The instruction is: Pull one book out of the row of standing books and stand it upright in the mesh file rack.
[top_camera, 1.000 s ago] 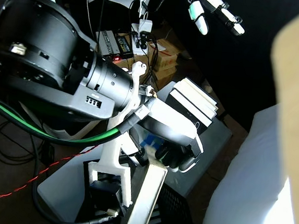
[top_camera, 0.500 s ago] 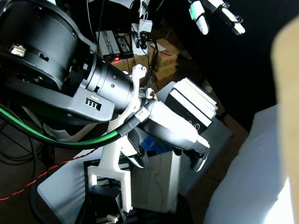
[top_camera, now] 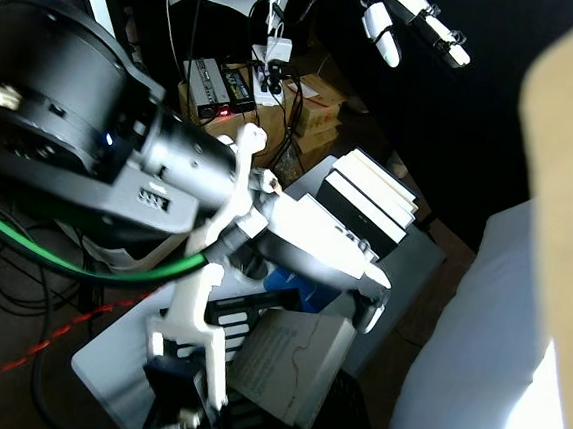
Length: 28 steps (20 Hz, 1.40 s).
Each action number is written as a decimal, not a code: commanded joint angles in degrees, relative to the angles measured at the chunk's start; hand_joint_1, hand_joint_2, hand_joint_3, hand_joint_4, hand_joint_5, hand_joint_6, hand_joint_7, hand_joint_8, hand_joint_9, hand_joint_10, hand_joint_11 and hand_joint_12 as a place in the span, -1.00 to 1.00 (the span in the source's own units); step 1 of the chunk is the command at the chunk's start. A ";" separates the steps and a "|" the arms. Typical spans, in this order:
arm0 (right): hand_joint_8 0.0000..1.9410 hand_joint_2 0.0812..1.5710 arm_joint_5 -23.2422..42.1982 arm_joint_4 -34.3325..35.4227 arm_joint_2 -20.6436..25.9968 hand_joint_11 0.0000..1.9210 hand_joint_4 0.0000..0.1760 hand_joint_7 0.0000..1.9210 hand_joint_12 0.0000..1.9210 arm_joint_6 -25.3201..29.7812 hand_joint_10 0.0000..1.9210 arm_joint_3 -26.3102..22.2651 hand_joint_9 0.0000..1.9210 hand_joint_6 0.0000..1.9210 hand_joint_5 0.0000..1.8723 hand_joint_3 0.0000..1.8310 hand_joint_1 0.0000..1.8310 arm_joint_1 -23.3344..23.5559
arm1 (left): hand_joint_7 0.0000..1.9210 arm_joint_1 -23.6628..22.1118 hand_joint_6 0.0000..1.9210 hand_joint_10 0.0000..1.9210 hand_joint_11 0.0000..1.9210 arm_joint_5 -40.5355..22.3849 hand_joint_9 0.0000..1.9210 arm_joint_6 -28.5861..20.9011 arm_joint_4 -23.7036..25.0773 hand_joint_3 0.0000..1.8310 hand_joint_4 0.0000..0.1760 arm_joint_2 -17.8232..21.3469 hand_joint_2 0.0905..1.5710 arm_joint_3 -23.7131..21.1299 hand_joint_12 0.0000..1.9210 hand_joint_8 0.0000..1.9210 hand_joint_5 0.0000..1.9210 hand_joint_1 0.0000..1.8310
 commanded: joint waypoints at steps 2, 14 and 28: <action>-1.00 0.76 -5.64 3.68 2.35 -1.00 -0.57 -1.00 -0.21 -0.07 -0.95 -0.96 -1.00 -1.00 -1.00 -0.99 -0.69 0.77 | -1.00 -2.23 -1.00 -1.00 -1.00 -5.87 -1.00 -0.24 1.93 -1.00 -0.92 -0.16 0.80 0.91 -1.00 -1.00 -1.00 -0.36; -1.00 0.71 4.66 87.01 10.22 -1.00 -0.55 -1.00 -1.00 -40.99 -0.99 -0.71 -0.98 -1.00 -1.00 -1.00 -0.96 -7.53 | -1.00 -15.44 -1.00 -1.00 -0.99 1.55 -1.00 -3.07 17.69 -1.00 -0.91 -1.13 0.79 3.98 -0.99 -1.00 -1.00 -0.29; -1.00 0.66 33.83 146.05 14.46 -1.00 -0.95 -1.00 -1.00 -76.68 -1.00 -10.77 -1.00 -1.00 -1.00 -1.00 -0.94 -37.47 | -1.00 -20.58 -1.00 -1.00 -1.00 0.82 -1.00 -6.23 28.69 -1.00 0.00 1.02 0.74 2.72 -1.00 -1.00 -1.00 -0.81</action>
